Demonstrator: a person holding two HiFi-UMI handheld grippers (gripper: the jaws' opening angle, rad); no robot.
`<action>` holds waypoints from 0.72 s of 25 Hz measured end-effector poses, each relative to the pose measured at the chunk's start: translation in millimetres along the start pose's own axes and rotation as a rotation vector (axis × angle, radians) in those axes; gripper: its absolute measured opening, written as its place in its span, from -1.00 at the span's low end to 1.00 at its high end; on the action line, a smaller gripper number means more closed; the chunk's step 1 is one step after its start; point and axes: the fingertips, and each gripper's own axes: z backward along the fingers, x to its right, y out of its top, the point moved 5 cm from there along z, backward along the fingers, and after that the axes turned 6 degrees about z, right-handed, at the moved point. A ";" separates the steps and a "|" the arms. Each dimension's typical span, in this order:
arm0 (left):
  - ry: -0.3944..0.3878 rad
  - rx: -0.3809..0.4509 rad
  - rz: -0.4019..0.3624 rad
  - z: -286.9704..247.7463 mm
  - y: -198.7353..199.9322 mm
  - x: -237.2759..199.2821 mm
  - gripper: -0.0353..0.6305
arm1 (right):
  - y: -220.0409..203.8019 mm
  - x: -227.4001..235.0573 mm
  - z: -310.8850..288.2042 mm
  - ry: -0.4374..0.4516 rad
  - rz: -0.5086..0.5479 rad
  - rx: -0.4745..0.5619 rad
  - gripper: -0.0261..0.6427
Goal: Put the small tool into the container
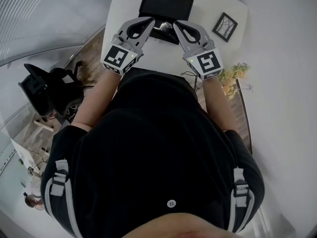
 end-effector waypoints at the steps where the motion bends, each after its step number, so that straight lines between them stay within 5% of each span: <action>1: -0.010 0.003 -0.006 0.4 2.5 1.7 -0.87 | 2.8 0.1 1.9 -0.011 -0.015 0.016 -0.89; 18: -0.089 0.048 -0.055 0.0 39.5 11.1 -0.87 | 40.2 2.4 17.8 -0.096 0.000 0.096 -0.89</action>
